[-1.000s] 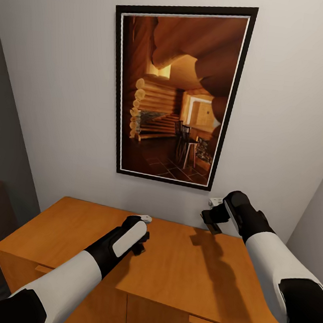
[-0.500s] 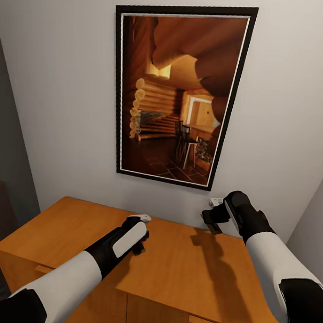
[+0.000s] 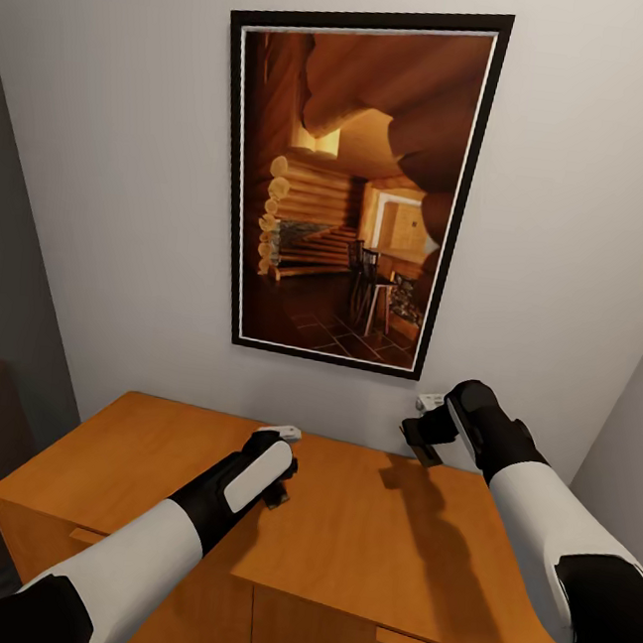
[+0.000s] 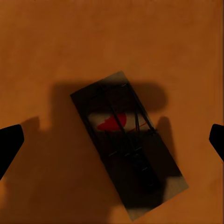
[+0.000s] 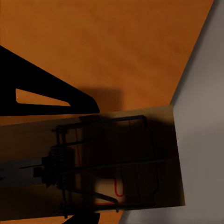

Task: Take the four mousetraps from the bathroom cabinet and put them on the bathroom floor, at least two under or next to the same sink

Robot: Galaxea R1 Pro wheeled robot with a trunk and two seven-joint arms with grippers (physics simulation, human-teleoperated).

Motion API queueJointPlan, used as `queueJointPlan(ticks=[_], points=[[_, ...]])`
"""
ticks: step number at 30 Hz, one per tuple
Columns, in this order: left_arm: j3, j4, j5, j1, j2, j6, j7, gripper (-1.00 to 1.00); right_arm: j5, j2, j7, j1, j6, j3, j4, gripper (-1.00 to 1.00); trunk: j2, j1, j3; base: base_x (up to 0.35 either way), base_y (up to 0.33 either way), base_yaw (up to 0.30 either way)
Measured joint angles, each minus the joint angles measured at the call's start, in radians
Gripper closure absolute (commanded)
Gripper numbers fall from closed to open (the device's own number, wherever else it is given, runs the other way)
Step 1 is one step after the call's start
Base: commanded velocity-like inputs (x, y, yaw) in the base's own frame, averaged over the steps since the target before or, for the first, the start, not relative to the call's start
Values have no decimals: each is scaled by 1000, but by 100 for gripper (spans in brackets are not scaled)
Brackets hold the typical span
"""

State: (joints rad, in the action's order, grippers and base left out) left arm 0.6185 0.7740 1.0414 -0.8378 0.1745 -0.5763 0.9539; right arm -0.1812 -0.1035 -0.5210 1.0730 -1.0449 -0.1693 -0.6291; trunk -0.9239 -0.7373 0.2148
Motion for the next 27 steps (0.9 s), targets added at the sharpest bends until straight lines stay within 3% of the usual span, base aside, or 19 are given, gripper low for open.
queueJointPlan(ticks=[18,27], points=[[1,8,0,0,0,-7,-3,-100,-3,-1,16,0,0,1,34,100,0,0,0,0,0,0],[3,39,0,0,0,-14,-6,-100,-6,-7,20,0,0,1,35,100,-63,-34,28,0,0,0]])
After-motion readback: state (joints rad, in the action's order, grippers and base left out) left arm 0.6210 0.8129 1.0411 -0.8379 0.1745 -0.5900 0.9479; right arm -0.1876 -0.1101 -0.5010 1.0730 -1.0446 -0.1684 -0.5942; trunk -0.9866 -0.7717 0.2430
